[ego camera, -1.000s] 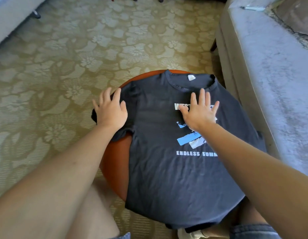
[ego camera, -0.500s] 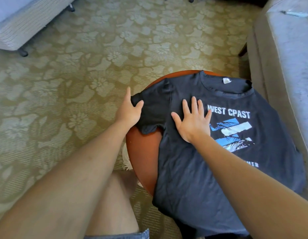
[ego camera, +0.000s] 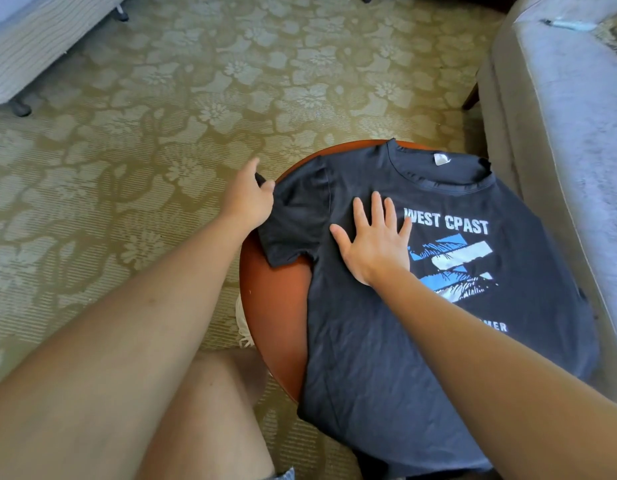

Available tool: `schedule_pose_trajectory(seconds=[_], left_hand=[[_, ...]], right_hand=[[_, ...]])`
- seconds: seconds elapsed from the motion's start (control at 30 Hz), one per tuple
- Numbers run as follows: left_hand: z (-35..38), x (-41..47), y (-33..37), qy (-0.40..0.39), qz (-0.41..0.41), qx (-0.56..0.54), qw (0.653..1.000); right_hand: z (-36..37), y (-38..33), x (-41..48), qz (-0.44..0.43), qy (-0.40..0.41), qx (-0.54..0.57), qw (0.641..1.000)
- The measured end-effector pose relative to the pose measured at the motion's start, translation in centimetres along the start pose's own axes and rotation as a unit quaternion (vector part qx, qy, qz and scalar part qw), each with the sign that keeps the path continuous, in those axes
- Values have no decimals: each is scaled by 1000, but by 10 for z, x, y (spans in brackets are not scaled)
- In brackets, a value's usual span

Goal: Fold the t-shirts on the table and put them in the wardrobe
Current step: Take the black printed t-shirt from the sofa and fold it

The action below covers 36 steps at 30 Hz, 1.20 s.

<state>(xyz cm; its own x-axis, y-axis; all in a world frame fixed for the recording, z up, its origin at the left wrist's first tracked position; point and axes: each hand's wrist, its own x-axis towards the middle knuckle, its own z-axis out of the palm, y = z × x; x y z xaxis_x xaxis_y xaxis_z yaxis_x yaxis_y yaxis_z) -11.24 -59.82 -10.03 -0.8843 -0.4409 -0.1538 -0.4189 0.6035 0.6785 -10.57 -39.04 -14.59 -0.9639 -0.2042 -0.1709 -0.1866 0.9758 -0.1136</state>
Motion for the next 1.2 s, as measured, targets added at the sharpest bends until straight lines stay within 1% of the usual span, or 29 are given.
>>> schedule_pose_trajectory(seconds=[0.13, 0.23, 0.27, 0.33, 0.37, 0.5, 0.57, 0.6, 0.67, 0.73, 0.77, 0.8, 0.93, 1.0, 1.07, 1.1, 1.13, 1.2], left_hand=[[-7, -8, 1, -33, -109, -39, 993], [-11, -14, -2, -62, -163, -123, 977], [-12, -17, -2, -74, -167, -136, 974], [-14, -23, -5, -92, -139, -118, 979], [-14, -25, -6, -89, -106, -108, 984], [-11, -38, -11, -40, 9, -125, 991], [-4, -39, -14, -23, 27, -110, 993], [-1, -39, -14, -28, 22, -107, 994], [5, -39, -13, -65, 8, -104, 992], [9, -40, -12, -112, 5, -64, 992], [10, -41, -11, -120, 7, -42, 992], [9, -40, -11, -121, 4, -30, 992], [-1, -27, -20, -118, -43, -44, 991], [-9, -21, -25, -125, -61, -46, 989], [-17, -19, -29, -129, -76, -37, 988], [-20, -18, -30, -131, -82, -33, 987], [-23, -18, -31, -132, -86, -29, 987], [-27, -19, -29, -133, -87, -19, 987]], right_hand=[[0, 0, 0, 0, 1, 3, 1000], [0, 1, 0, -1, 1, 4, 1000], [-1, 0, 0, -1, 0, 5, 1000], [-1, 0, -1, 0, -3, 4, 1000], [-1, 0, -1, 1, -5, 3, 1000], [-1, -1, 0, 5, -7, -1, 1000], [-1, -2, 0, 6, -10, -1, 1000], [-1, -2, 0, 6, -10, 0, 1000], [-1, -3, 1, 8, -8, 2, 1000], [-1, -5, 4, 11, -5, 4, 1000], [0, -6, 6, 14, -4, 5, 1000], [0, -8, 8, 16, -5, 4, 1000], [-1, -17, 13, 14, -12, 4, 1000], [-6, -23, 18, -4, -39, 7, 999], [-15, -26, 20, -25, -80, 42, 996], [-19, -26, 18, -30, -87, 65, 994], [-21, -24, 14, -33, -80, 80, 993], [-21, -14, 3, -30, -42, 73, 996]])
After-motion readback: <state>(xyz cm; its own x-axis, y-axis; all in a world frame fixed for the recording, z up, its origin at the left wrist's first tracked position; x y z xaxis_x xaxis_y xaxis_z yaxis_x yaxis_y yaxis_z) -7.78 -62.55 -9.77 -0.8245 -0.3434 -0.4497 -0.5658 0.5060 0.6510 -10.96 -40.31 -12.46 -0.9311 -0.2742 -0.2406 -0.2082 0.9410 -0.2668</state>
